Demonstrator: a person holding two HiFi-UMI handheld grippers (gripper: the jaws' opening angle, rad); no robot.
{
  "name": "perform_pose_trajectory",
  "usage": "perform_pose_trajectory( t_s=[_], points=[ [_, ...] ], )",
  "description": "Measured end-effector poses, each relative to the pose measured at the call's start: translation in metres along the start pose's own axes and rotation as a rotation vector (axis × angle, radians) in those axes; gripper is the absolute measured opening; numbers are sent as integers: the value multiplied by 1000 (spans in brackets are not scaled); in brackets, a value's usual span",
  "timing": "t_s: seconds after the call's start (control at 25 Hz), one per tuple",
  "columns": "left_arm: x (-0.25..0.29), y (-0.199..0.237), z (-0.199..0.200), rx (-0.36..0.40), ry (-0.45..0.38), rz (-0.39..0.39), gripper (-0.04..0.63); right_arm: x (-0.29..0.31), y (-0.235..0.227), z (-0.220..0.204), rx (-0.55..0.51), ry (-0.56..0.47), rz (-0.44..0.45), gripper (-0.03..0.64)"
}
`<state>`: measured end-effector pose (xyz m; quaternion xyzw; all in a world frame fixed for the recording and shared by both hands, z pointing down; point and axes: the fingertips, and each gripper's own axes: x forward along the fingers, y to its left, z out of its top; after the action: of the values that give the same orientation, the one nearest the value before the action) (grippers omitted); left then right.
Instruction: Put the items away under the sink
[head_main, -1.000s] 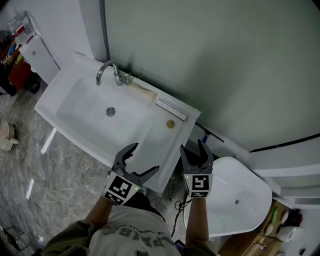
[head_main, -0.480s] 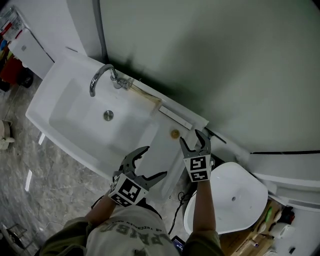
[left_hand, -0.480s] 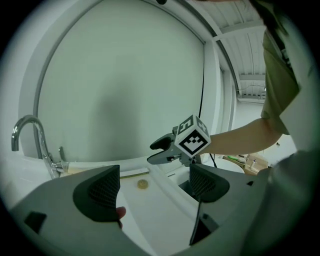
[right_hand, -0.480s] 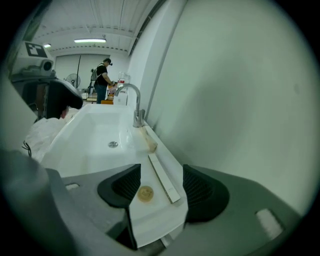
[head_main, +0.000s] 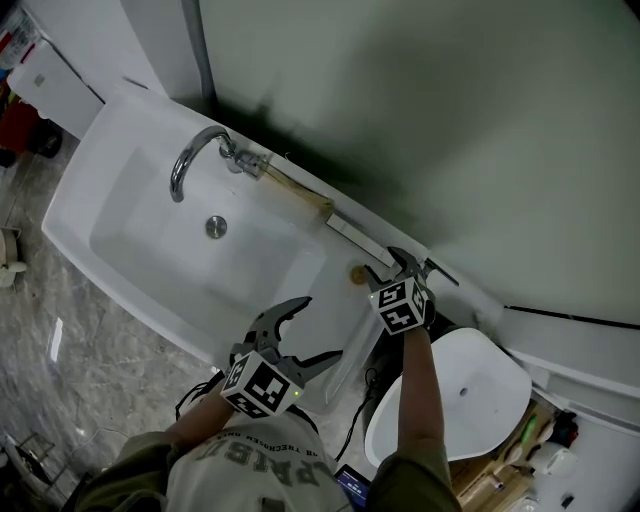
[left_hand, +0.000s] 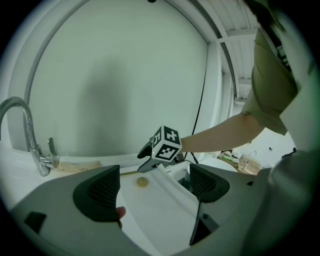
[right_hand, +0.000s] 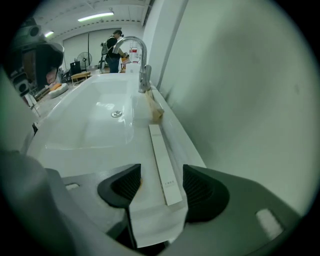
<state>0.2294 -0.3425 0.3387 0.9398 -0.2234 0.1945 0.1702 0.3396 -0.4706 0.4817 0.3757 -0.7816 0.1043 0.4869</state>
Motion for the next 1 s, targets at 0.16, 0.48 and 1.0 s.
perform_pose_trajectory(
  t_s=[0.16,0.48,1.0],
  points=[
    [4,9,-6,-16,16,-5,417,22,-4,-8,-29,72,47,255],
    [5,26,-14,-35,46,4,417,48,-4,-22,-47,182,118,253],
    [8,35,-18,-50,59,9,417,56,1,-29,11,251,241,211]
  ],
)
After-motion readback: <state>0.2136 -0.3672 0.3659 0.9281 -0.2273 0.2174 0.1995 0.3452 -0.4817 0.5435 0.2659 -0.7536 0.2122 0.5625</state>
